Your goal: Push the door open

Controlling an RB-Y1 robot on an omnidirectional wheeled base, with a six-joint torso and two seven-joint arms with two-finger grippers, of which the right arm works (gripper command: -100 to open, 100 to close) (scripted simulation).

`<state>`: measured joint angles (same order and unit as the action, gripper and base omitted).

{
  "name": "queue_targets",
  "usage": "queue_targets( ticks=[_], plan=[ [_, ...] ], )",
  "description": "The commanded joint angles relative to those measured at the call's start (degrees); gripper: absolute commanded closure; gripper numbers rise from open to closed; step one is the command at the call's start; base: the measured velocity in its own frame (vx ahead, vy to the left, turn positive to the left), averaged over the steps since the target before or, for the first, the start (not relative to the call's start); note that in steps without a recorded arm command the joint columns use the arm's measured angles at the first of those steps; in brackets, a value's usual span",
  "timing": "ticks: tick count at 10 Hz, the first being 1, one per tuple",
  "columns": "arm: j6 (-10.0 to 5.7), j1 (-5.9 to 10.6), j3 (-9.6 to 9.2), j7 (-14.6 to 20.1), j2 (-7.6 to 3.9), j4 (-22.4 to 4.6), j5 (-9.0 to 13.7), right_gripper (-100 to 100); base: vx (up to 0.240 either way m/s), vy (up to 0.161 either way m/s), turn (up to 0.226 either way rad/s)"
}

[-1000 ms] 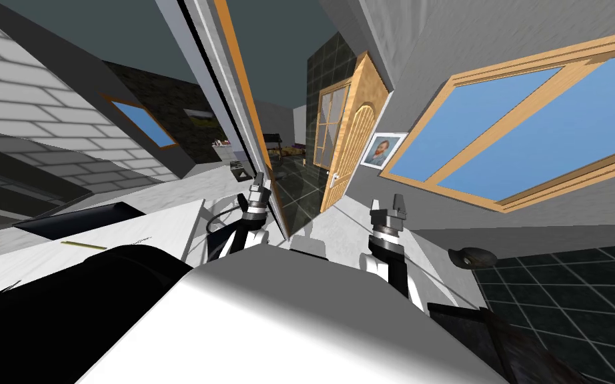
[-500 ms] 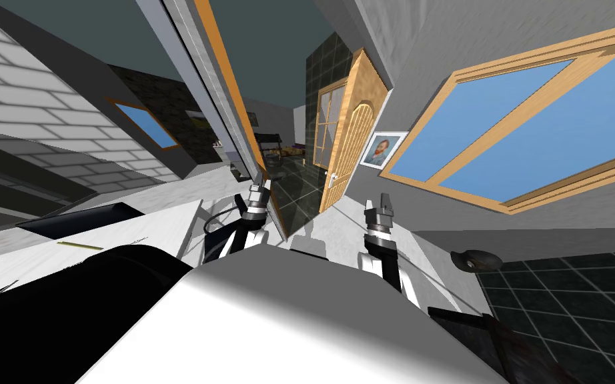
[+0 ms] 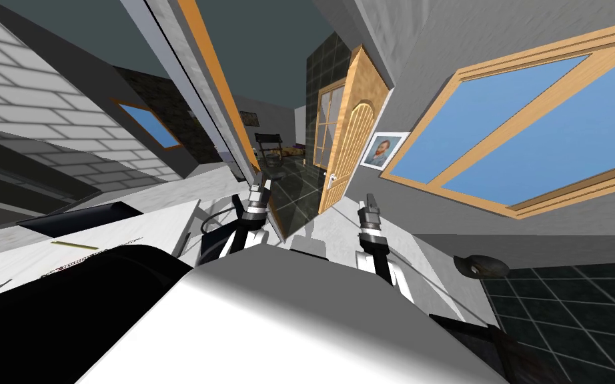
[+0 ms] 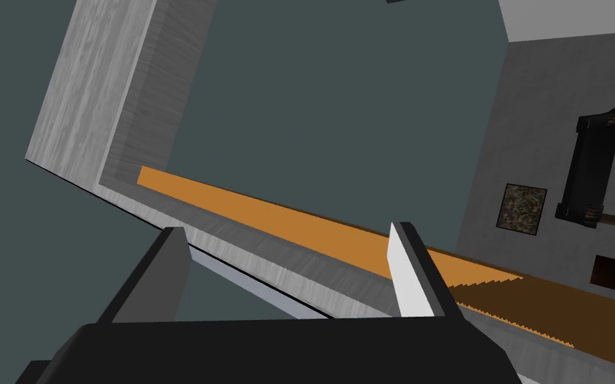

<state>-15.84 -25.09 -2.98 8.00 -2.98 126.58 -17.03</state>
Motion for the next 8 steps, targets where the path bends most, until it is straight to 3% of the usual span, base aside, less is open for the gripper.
queue_targets(
  ticks=[1, 3, 8],
  plan=[
    [1.08, 0.71, -0.65, 0.22, -0.89, -1.12, -2.86, -100, 0.058, -0.06, 0.036],
    [1.73, 1.09, -1.11, 0.32, -1.41, -1.8, -5.17, -100, 0.067, -0.065, 0.026],
    [4.47, 2.7, -3.07, 0.77, -3.58, -4.69, -13.72, -100, 0.062, -0.05, 0.032]
  ],
)
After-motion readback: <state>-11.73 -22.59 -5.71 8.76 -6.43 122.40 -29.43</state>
